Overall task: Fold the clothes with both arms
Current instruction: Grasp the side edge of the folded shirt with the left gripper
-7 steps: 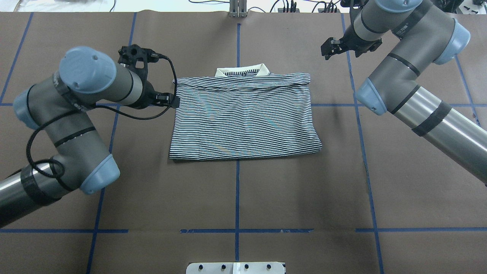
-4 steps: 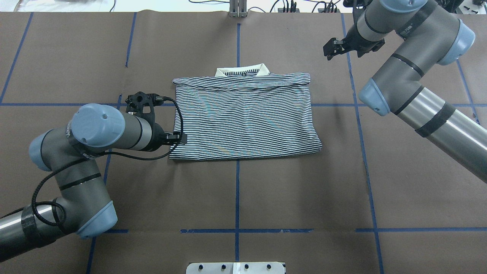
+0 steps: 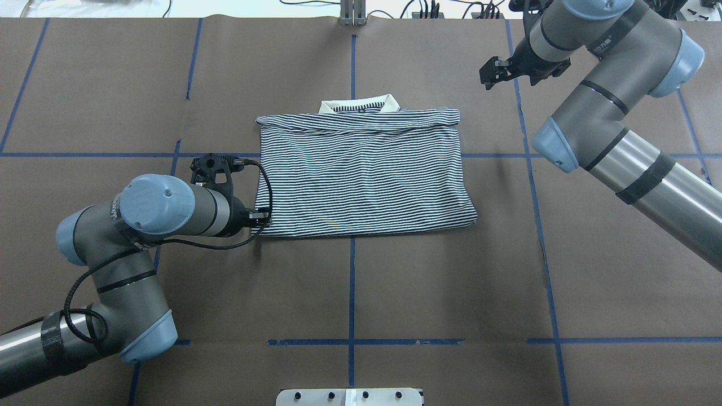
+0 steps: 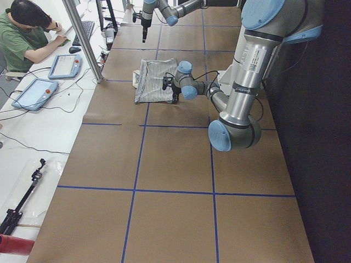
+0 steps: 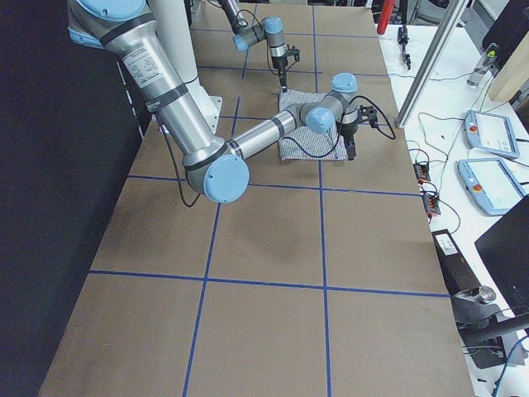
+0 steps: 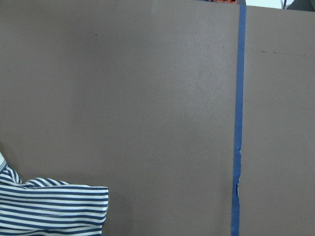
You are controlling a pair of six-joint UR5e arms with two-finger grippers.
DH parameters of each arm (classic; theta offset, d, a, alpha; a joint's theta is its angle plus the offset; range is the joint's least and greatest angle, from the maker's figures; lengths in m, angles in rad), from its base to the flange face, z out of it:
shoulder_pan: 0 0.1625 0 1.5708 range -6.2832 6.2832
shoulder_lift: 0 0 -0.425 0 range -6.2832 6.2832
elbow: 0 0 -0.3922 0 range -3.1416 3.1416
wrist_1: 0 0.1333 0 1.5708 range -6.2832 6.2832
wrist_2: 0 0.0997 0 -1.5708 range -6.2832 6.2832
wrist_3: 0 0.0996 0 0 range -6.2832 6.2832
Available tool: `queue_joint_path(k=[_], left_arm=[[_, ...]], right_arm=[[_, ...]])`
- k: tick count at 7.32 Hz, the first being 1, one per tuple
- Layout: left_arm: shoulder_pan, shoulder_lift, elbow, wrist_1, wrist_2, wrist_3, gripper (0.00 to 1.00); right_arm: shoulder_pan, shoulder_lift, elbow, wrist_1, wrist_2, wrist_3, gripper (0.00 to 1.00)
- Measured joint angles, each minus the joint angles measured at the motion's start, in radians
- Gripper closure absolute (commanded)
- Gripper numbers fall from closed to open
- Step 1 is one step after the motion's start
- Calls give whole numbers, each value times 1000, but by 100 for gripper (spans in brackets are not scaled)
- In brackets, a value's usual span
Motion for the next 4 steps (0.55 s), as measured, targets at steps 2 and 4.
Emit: queue_joint_path(k=[2,4], left_arm=[[7,-6,11,-1,0,0,58],[15,-9,11,-1,0,-2,97]], right_arm=[[0,-1,0,0,-1,1,0],[0,-2,0,0,-2,1,0]])
